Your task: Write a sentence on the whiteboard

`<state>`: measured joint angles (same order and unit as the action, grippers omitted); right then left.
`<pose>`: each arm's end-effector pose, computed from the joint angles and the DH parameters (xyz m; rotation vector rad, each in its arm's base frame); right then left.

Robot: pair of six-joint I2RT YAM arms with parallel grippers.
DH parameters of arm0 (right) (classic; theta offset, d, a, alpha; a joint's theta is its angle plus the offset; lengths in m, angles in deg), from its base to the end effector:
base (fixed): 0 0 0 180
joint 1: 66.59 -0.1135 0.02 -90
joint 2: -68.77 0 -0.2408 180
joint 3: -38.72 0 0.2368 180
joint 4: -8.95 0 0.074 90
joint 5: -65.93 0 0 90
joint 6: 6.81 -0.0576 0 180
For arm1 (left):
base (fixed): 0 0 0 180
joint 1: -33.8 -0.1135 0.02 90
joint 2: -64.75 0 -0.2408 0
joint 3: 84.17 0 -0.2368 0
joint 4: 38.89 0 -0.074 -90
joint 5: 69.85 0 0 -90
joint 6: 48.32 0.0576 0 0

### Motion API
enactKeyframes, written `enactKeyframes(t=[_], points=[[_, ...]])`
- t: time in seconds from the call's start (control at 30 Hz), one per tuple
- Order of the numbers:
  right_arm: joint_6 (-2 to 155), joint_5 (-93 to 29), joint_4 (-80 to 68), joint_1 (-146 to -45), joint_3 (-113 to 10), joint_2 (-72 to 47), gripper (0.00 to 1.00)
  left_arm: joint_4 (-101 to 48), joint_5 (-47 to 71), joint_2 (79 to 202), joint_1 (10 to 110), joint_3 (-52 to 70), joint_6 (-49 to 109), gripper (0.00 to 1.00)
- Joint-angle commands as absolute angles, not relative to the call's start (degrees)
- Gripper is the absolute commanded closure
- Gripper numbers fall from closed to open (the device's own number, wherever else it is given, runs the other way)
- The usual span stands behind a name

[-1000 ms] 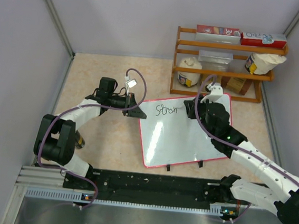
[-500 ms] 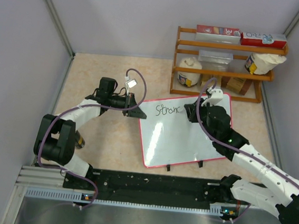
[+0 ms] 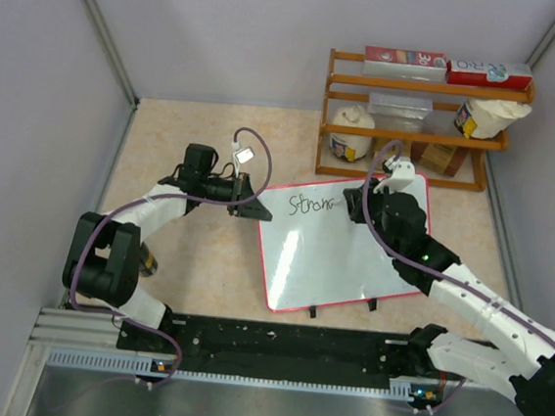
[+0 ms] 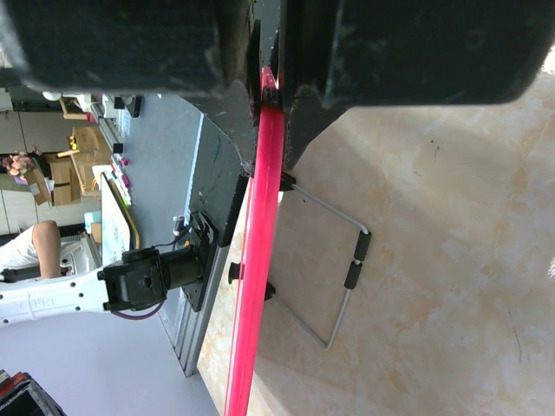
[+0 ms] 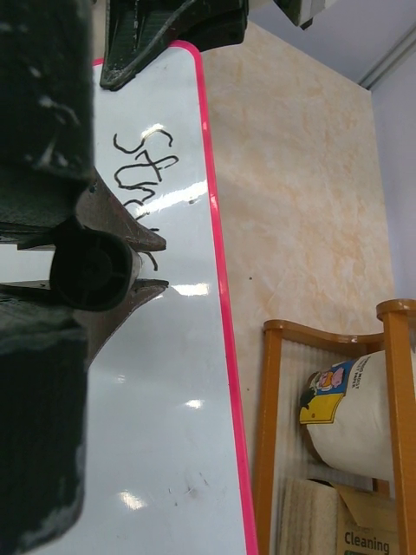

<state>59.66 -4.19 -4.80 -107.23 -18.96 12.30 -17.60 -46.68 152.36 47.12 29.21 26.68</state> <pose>0.2016 0.1472 0.2914 -0.0175 1.8034 0.4957 0.2822 -0.1212 0.2042 0.5900 2.1380 -1.5924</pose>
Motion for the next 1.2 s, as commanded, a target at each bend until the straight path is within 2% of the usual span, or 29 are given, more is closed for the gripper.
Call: enactKeyframes(t=[0.0,1.17], points=[[61.21,-1.22,-4.15,-106.31,-21.92,10.85,1.0,-16.21,-39.0,152.9,49.36,31.23,34.21,1.0],[61.04,-6.23,-6.96,-106.22,-15.6,14.54,1.0,-16.04,-38.65,152.9,49.36,31.14,34.21,1.0]])
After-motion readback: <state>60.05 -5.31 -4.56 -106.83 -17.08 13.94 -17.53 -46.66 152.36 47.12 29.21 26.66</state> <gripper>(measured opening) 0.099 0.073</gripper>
